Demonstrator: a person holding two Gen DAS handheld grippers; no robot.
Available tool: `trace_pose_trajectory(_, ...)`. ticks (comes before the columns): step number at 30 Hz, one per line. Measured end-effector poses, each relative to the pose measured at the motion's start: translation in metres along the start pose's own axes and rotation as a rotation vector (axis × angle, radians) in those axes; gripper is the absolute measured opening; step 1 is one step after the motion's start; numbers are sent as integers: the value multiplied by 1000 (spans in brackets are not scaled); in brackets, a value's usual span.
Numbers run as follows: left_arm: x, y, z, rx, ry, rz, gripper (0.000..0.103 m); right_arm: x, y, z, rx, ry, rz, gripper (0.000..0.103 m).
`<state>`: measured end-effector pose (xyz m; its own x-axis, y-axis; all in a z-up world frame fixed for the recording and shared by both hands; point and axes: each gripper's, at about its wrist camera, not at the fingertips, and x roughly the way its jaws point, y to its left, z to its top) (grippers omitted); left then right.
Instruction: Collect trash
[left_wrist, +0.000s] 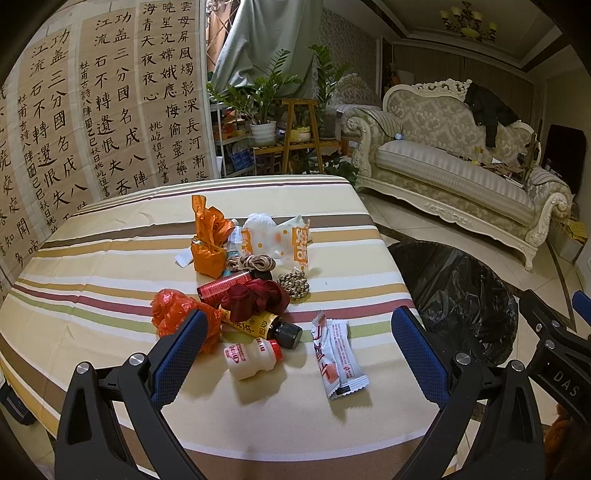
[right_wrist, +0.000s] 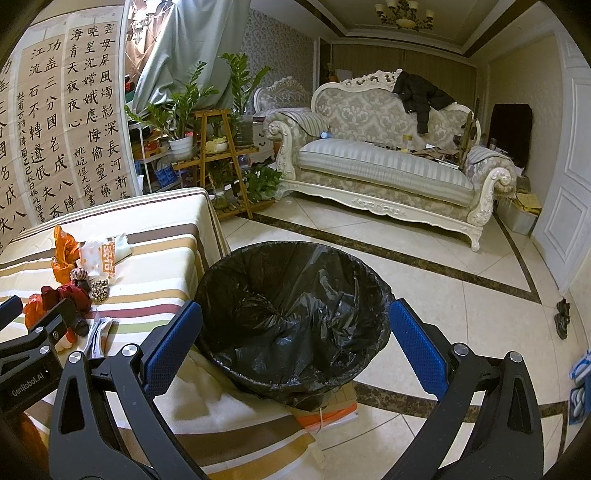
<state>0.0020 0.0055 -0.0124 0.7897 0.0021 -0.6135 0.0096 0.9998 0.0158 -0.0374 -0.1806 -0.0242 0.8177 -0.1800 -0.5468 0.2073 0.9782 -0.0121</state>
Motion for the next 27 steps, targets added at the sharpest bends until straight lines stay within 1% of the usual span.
trace_pose_trajectory(9,9,-6,-12,9,10,-9,97,1,1,-1,-2,3,-2,99)
trace_pose_trajectory(15,7,-6,-11,10,17,-13,97,6,3,-4,0,7,-4,99)
trace_pose_trajectory(16,6,-4,-4,10,21,-15,97,6,3,-5,0,9,-5,99)
trace_pose_trajectory(20,6,0,-4,9,46,-30,97,5,2,-3,1,18,1,99)
trace_pose_trajectory(27,1,26,-7,5,58,10,96,4,18,-4,-17,44,51,99)
